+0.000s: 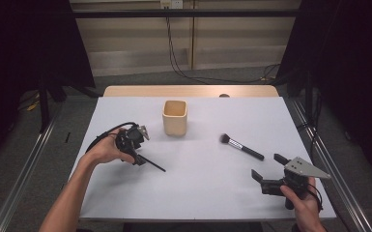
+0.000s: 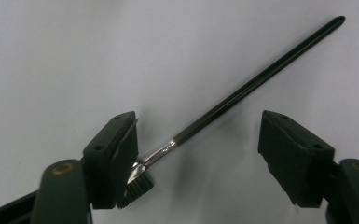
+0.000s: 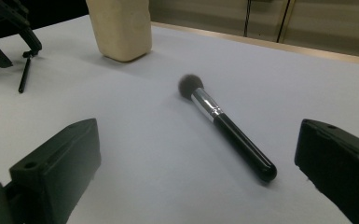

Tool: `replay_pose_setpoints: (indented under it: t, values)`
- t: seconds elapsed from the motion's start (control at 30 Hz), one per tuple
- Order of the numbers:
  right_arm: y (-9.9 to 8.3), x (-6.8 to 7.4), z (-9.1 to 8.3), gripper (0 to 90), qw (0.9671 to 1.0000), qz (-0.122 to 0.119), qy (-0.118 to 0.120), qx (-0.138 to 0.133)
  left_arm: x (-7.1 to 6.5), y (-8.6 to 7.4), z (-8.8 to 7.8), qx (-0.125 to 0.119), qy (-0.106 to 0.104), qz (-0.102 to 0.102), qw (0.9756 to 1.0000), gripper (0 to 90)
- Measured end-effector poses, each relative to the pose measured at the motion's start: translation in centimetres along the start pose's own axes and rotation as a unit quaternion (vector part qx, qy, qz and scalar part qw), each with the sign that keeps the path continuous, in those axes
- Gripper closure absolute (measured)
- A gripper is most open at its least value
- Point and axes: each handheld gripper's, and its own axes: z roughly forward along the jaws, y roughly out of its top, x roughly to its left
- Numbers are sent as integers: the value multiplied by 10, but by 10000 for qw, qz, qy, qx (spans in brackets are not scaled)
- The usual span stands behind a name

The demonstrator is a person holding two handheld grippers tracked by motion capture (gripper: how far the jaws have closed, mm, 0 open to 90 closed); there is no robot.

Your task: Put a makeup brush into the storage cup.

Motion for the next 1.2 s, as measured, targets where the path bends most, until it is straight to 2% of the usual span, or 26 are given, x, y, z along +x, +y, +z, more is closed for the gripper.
replay_pose_setpoints:
  t: [0.03, 0.13, 0.27, 0.4, 0.43, 0.47, 0.53, 0.6, 0.73, 0.9, 0.93, 0.97, 1.0, 1.13, 1.2]
  values:
    - [0, 0, 0, 2, 10000, -3, 9, -1, 1, 0, 1, 11, 24, 2, 10000, 338]
    - [0, 0, 0, 1, 10000, 15, 28, -10, 2, 1, 6, 135, 11, -36, 9999, 363]
    - [0, 0, 0, 1, 10000, -2, 34, -2, 2, 3, 6, 228, -85, -69, 9997, 433]
    - [0, 0, 0, 2, 10000, -4, 33, -2, 2, 8, 6, 542, -152, 5, 9984, 497]
    - [0, 0, -1, 1, 10000, 16, 22, -7, 2, 9, 6, 592, -143, -39, 9981, 506]
    - [-1, 0, -1, 1, 10000, 14, 22, -5, 3, 11, 6, 661, -176, 21, 9977, 511]
    - [-1, 1, -2, 2, 10000, -10, 34, -4, 3, 11, 7, 670, -151, 26, 9976, 527]
    - [-1, 0, -2, 2, 10000, -7, 38, -11, 3, 12, 6, 767, -227, 69, 9968, 563]
    - [-2, 0, -3, 2, 10000, 24, 12, 2, 3, 10, 5, 797, -250, 117, 9964, 681]
    - [-2, -1, -3, 1, 9999, 104, -81, 2, 0, 10, 5, 820, -262, 146, 9962, 770]
    - [-2, -1, -3, 1, 9999, 109, -83, 6, -2, 9, 6, 789, -190, 126, 9966, 794]
    - [-2, -1, -3, 1, 9999, 98, -83, 12, -1, 9, 5, 809, -294, 116, 9962, 809]
    - [-2, -1, -2, 1, 9999, 94, -92, 20, -2, 9, 6, 785, -227, 119, 9966, 831]
    - [-2, 0, -2, 5, 9999, 36, -121, 49, -2, 10, 5, 837, -302, 27, 9960, 857]
    - [-2, 0, -2, 4, 9999, 35, -125, 38, -1, 9, 4, 789, -296, -25, 9964, 859]
